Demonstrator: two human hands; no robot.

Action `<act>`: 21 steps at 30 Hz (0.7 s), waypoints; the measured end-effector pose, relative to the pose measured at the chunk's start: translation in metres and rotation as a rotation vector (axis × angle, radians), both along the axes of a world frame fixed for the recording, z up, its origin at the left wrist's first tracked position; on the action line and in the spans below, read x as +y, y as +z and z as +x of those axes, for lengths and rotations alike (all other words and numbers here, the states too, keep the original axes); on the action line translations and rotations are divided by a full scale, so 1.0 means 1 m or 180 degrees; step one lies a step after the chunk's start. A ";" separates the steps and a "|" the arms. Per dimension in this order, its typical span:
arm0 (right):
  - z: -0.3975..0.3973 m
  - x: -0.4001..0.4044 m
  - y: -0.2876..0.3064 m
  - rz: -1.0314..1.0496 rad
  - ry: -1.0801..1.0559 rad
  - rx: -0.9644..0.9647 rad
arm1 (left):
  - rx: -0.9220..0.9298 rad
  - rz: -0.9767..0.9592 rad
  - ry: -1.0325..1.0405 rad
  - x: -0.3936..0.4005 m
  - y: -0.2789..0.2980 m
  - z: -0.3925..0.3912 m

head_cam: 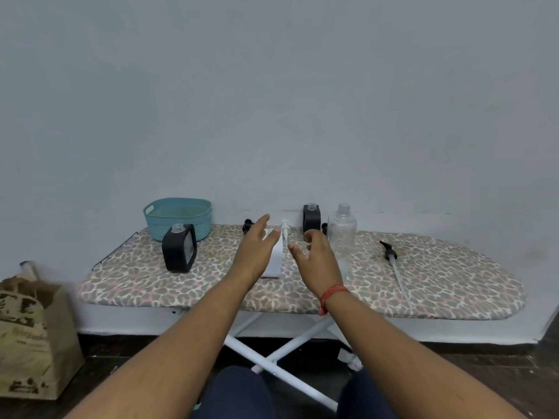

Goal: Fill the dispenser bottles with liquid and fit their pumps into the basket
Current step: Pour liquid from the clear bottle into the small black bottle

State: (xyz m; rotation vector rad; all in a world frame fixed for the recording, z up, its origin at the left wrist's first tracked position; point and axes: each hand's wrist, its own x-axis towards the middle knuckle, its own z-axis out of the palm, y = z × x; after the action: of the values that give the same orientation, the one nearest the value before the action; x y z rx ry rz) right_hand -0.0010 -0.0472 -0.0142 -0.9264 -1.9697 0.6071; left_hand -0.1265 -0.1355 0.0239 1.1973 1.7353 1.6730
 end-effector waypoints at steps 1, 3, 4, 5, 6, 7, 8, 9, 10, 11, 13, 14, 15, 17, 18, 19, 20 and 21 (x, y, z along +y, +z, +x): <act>-0.005 0.001 -0.005 -0.0108 0.0029 0.0010 | -0.0048 -0.0029 0.0106 0.000 -0.006 -0.006; -0.018 0.005 -0.017 -0.0424 0.0085 0.0079 | -0.0212 -0.0116 0.0304 0.005 -0.021 -0.021; -0.024 0.006 -0.024 -0.0588 0.0128 0.0128 | -0.0300 -0.0169 0.0364 0.009 -0.028 -0.027; -0.029 0.008 -0.031 -0.0748 0.0172 0.0172 | -0.0376 -0.0233 0.0389 0.012 -0.036 -0.033; -0.034 0.009 -0.036 -0.0883 0.0214 0.0210 | -0.0430 -0.0288 0.0380 0.014 -0.043 -0.036; -0.039 0.011 -0.042 -0.0998 0.0257 0.0223 | -0.0470 -0.0343 0.0359 0.018 -0.051 -0.040; -0.044 0.014 -0.047 -0.1079 0.0302 0.0224 | -0.0503 -0.0394 0.0330 0.023 -0.057 -0.043; -0.050 0.015 -0.051 -0.1125 0.0352 0.0222 | -0.0540 -0.0428 0.0290 0.027 -0.062 -0.046; -0.054 0.016 -0.055 -0.1145 0.0398 0.0230 | -0.0588 -0.0453 0.0239 0.032 -0.066 -0.047; -0.057 0.015 -0.055 -0.1126 0.0449 0.0258 | -0.0625 -0.0451 0.0174 0.034 -0.068 -0.047; -0.064 0.015 -0.059 -0.1093 0.0550 0.0333 | -0.0628 -0.0438 0.0023 0.042 -0.072 -0.048; -0.067 0.014 -0.061 -0.1071 0.0591 0.0360 | -0.0593 -0.0423 -0.0066 0.046 -0.074 -0.049; -0.070 0.014 -0.063 -0.1039 0.0620 0.0382 | -0.0558 -0.0407 -0.0138 0.049 -0.075 -0.049; -0.075 0.012 -0.065 -0.0943 0.0646 0.0428 | -0.0515 -0.0373 -0.0170 0.051 -0.077 -0.051; -0.077 0.012 -0.066 -0.0893 0.0644 0.0433 | -0.0506 -0.0364 -0.0156 0.052 -0.078 -0.052; -0.080 0.011 -0.067 -0.0836 0.0646 0.0425 | -0.0495 -0.0359 -0.0151 0.052 -0.078 -0.054; -0.083 0.010 -0.068 -0.0781 0.0646 0.0413 | -0.0484 -0.0362 -0.0152 0.052 -0.079 -0.057; -0.084 0.010 -0.069 -0.0740 0.0643 0.0404 | -0.0472 -0.0368 -0.0149 0.052 -0.079 -0.058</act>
State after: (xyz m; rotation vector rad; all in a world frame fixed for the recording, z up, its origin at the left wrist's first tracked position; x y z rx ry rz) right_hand -0.0855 -0.0376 -0.0827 -0.8094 -1.9185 1.0030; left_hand -0.1845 -0.0835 -0.0556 1.0275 1.6758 1.5698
